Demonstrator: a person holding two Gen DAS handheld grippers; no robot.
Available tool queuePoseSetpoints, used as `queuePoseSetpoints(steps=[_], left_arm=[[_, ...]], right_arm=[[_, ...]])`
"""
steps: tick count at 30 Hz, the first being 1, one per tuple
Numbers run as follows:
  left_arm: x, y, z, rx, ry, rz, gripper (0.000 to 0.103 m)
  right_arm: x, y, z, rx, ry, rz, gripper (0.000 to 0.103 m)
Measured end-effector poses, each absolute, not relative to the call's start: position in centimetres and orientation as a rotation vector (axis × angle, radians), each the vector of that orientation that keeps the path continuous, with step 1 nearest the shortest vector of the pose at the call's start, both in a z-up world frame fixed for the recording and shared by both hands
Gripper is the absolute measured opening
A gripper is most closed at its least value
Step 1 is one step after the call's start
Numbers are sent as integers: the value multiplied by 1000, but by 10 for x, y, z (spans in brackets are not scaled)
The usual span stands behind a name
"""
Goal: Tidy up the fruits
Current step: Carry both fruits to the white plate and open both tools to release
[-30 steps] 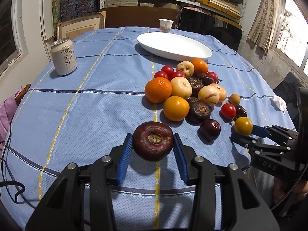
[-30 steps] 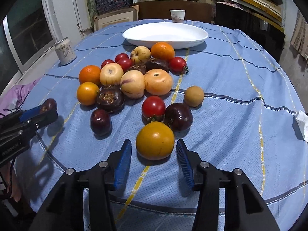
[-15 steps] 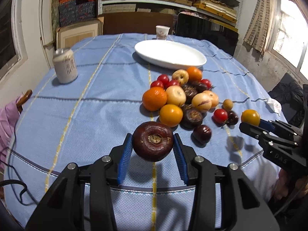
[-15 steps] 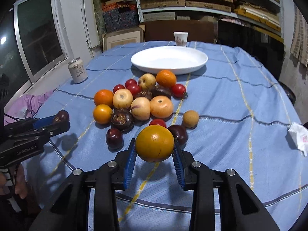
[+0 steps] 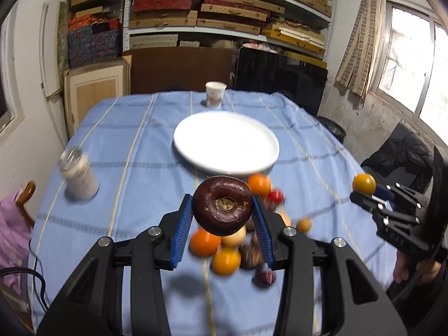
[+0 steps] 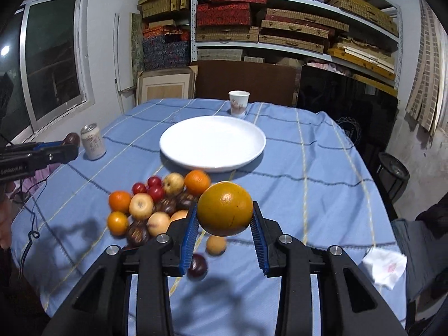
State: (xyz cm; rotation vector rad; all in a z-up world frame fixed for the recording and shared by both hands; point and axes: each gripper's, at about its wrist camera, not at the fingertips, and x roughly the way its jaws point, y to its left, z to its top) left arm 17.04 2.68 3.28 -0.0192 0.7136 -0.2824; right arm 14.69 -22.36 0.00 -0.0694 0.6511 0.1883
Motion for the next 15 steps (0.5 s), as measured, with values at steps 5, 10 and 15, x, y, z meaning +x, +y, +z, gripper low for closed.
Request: queuePoseSetpoints(steps=[5, 10, 15], left_arm=[[258, 2, 21, -34, 771, -278, 42], [337, -12, -11, -72, 841, -257, 42], [390, -18, -46, -67, 902, -231, 42]], right_arm=[[212, -217, 6, -88, 657, 226, 37], [292, -206, -14, -127, 730, 259, 37], [351, -200, -42, -119, 782, 262, 37]])
